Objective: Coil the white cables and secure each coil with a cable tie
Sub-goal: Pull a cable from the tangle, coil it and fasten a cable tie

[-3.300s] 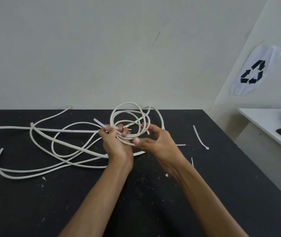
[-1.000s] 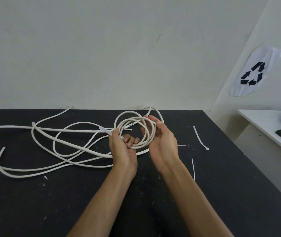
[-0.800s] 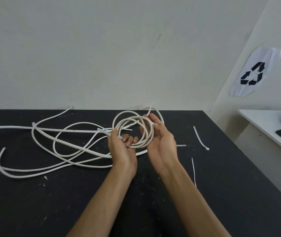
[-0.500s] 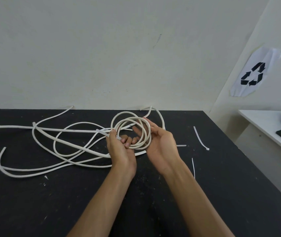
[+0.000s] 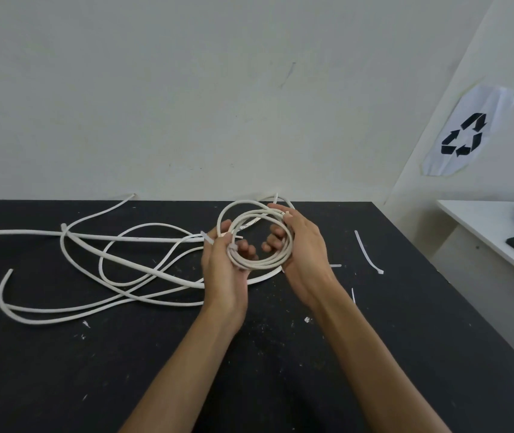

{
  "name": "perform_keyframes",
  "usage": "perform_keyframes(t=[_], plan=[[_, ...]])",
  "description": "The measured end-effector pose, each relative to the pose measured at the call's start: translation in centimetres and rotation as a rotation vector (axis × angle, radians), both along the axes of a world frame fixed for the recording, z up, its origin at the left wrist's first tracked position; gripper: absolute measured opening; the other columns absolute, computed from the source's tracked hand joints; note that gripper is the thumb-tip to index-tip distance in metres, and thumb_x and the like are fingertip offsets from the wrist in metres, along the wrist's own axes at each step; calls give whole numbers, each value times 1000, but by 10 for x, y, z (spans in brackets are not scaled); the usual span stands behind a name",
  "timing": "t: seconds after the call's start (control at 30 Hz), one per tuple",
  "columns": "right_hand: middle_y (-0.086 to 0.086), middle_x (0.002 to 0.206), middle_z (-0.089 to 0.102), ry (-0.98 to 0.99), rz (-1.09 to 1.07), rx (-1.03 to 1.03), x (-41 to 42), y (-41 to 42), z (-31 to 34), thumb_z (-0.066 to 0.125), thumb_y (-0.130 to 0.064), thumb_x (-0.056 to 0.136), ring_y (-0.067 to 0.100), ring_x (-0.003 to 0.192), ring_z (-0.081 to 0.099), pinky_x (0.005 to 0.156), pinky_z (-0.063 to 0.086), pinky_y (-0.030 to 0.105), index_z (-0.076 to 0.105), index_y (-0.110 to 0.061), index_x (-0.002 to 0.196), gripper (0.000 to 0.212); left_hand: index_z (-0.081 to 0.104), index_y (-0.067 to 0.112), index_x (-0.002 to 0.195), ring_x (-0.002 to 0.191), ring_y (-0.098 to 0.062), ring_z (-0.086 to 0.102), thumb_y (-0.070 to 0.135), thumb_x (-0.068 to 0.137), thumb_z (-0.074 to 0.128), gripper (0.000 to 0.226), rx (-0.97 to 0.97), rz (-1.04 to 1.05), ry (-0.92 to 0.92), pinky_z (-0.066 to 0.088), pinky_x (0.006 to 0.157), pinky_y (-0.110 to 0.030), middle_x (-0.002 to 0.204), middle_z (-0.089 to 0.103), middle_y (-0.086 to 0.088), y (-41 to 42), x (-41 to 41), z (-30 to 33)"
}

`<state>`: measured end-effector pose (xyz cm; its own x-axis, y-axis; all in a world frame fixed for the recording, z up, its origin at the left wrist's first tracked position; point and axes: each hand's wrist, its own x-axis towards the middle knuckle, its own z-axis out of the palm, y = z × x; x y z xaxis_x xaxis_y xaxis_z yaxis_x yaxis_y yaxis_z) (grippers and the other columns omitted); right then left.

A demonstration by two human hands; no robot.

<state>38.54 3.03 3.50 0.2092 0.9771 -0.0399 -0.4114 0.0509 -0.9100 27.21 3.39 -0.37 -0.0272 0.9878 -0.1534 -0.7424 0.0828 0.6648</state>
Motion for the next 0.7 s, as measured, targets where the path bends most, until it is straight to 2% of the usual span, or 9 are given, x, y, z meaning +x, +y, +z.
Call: perform_keyframes(t=[0.1, 0.17, 0.27, 0.33, 0.4, 0.47, 0.57, 0.7], plan=[[1, 69, 36, -37, 66, -2, 16, 1, 4, 40, -9, 113, 11, 56, 29, 52, 33, 27, 68, 0, 130, 34, 66, 18, 130, 82, -23, 72, 14, 106, 53, 28, 58, -115, 194, 58, 81, -41, 88, 73, -11, 6, -22, 14], [1, 70, 36, -119, 116, -23, 25, 1, 9, 42, -9, 112, 11, 58, 28, 53, 29, 27, 70, 0, 129, 34, 68, 19, 132, 83, -29, 74, 25, 107, 56, 29, 99, -257, 329, 58, 81, -44, 95, 75, -17, 13, -38, 25], [0, 71, 36, -243, 179, -41, 34, 0, 13, 42, -9, 112, 12, 59, 29, 54, 28, 27, 73, -3, 126, 34, 70, 19, 135, 86, -35, 74, 43, 109, 48, 41, 113, -499, 426, 60, 83, -46, 101, 74, -24, 23, -56, 39], [-1, 72, 36, -272, 220, -38, 35, 1, 14, 43, -9, 112, 11, 59, 28, 52, 28, 26, 73, -3, 127, 34, 71, 15, 134, 81, -36, 74, 42, 113, 40, 46, 145, -569, 516, 62, 80, -46, 97, 72, -25, 29, -60, 44], [-2, 72, 35, -325, 257, -34, 34, 3, 14, 45, -9, 111, 10, 59, 28, 53, 27, 25, 75, -5, 127, 34, 74, 7, 125, 67, -33, 68, 37, 115, 39, 47, 160, -583, 629, 61, 75, -45, 81, 68, -21, 33, -56, 48], [-2, 73, 35, -372, 276, -28, 33, 4, 13, 45, -11, 112, 10, 60, 30, 53, 28, 25, 75, -7, 129, 34, 69, 1, 114, 51, -24, 54, 30, 115, 40, 41, 161, -565, 681, 57, 66, -41, 66, 54, -12, 36, -49, 49], [-3, 73, 35, -381, 271, -20, 31, 5, 11, 45, -12, 113, 9, 59, 31, 52, 31, 23, 72, -8, 132, 33, 63, 9, 110, 45, -16, 34, 25, 114, 42, 27, 145, -514, 670, 46, 52, -31, 62, 39, -5, 38, -41, 47], [-2, 75, 35, -411, 254, -3, 29, 6, 5, 45, -12, 114, 9, 60, 32, 53, 32, 24, 68, -9, 137, 33, 59, 18, 103, 44, -14, 28, 26, 112, 49, 16, 135, -508, 641, 38, 49, -27, 62, 39, -3, 36, -39, 45]])
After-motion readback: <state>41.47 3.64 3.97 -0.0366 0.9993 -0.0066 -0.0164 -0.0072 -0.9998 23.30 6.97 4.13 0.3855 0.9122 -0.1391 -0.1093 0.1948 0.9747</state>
